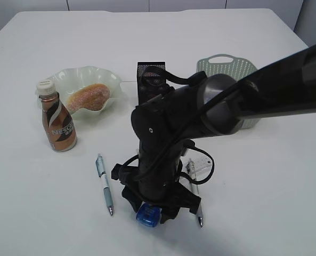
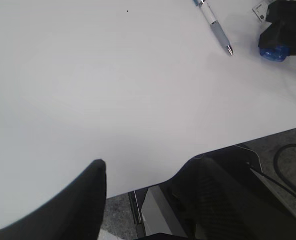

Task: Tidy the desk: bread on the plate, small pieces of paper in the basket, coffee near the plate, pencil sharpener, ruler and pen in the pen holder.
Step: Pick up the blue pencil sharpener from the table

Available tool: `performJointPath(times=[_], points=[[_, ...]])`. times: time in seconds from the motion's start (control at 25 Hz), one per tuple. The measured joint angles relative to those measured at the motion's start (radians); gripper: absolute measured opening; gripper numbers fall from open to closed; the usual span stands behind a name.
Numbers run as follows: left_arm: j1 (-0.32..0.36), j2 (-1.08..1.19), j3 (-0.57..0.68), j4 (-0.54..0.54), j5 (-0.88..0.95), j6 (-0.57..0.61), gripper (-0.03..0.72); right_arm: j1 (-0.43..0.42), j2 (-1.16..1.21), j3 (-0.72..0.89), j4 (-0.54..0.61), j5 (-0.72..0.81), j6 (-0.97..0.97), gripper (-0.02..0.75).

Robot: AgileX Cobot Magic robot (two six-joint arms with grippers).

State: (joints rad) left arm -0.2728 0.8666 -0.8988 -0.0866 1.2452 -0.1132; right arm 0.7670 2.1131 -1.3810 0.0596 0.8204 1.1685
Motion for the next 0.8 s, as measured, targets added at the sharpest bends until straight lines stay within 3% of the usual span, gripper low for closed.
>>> performJointPath(times=[0.8], points=[[0.000, 0.000, 0.000, 0.000, 0.000, 0.000, 0.430, 0.000, 0.019, -0.002, 0.041, 0.011, 0.000, 0.452]])
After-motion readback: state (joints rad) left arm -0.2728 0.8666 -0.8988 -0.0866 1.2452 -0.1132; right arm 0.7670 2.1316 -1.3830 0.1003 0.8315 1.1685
